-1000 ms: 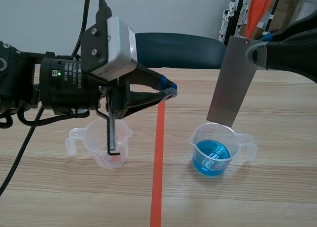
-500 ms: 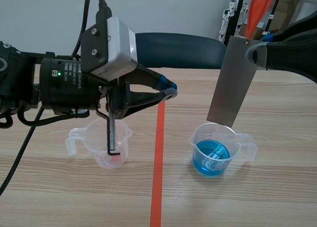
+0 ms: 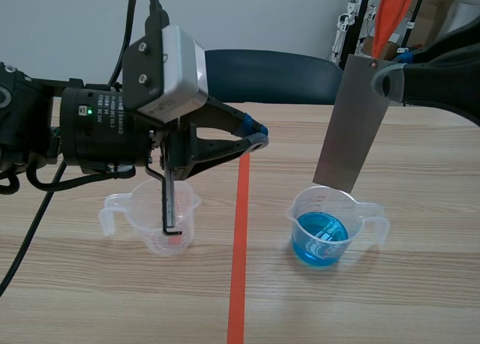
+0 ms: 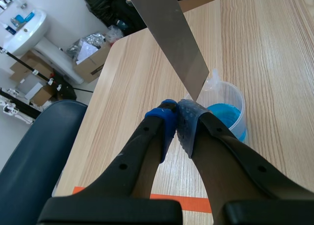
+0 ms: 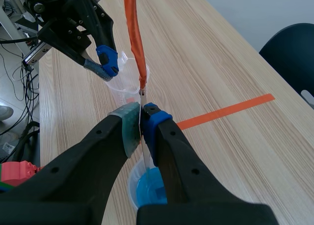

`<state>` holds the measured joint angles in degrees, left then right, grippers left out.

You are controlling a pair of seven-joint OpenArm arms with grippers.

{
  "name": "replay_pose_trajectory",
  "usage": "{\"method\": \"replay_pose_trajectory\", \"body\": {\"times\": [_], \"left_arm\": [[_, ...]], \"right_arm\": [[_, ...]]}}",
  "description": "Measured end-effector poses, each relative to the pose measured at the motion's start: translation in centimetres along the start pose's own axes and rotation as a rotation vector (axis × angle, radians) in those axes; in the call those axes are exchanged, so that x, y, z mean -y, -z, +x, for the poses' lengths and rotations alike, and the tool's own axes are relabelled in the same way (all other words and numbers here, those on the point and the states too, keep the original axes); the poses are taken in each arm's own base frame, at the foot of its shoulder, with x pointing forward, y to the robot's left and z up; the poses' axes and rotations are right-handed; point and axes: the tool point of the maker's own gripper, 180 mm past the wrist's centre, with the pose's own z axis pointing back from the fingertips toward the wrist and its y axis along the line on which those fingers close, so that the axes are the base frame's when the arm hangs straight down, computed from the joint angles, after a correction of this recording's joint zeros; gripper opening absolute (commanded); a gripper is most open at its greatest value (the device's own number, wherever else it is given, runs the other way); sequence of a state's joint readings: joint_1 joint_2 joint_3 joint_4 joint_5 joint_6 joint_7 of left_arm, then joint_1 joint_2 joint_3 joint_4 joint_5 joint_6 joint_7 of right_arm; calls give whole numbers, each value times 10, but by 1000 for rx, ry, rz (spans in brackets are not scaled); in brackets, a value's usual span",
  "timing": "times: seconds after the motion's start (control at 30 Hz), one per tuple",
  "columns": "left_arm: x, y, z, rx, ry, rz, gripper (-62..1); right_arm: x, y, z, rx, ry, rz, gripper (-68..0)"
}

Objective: Do the redox reaction experiment. move the plate over the blue solution

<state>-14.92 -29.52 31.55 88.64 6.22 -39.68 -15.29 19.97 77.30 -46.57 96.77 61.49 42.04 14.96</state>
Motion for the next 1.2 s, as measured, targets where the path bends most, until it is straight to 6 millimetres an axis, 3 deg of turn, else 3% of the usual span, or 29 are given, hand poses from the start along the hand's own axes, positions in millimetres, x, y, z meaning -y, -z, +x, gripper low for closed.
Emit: {"method": "replay_pose_trajectory", "body": {"times": [1.2], "left_arm": [[0,0,0,0,0,0,-582]], "right_arm": [[0,0,2,10,10,-2,-671]]}}
